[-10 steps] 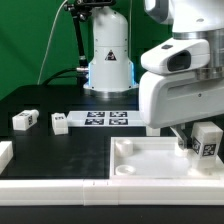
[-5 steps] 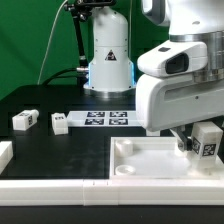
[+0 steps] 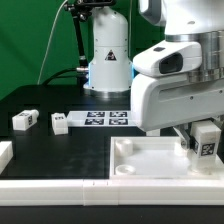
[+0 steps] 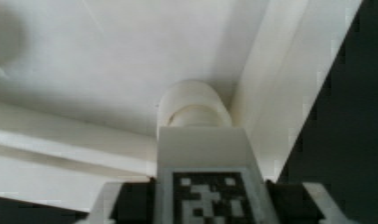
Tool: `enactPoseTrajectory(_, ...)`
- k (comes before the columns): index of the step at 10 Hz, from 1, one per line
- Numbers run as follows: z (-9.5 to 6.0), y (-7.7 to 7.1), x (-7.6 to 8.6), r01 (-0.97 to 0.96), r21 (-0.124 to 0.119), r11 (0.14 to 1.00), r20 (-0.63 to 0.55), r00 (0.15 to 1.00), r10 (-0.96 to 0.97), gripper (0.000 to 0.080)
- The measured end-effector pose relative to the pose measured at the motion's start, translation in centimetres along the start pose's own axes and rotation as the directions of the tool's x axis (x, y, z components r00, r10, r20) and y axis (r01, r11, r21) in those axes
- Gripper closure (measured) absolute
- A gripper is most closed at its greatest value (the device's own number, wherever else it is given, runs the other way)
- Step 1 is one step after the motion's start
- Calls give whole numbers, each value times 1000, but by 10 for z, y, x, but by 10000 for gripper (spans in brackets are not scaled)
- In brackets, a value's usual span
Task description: Assemble one leg
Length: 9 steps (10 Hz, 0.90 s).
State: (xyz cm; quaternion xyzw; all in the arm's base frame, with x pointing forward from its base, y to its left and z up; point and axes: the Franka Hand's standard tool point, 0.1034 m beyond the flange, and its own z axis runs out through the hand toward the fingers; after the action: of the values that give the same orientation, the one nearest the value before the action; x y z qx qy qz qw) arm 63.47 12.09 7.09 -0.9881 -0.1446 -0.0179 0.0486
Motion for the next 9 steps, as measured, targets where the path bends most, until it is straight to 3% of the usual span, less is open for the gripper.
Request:
enactPoseTrajectory(2, 0, 0, 0, -23, 3, 1000, -3, 1000, 23, 507)
enactPoseTrajectory(3, 2, 2, -3, -193, 18, 981, -22, 981, 193, 507)
enactPoseTrajectory(6, 5, 3, -5, -535, 62, 843, -49, 842, 538, 506)
enactPoseTrajectory(7, 5, 4, -5, -645, 83, 760, -44, 759, 649, 506)
enactPoseTrajectory(8, 5, 3, -5, -699, 91, 709, -37, 709, 704, 506)
enactPoseTrajectory(9, 6, 1, -5, -790, 93, 606, -24, 606, 795, 506)
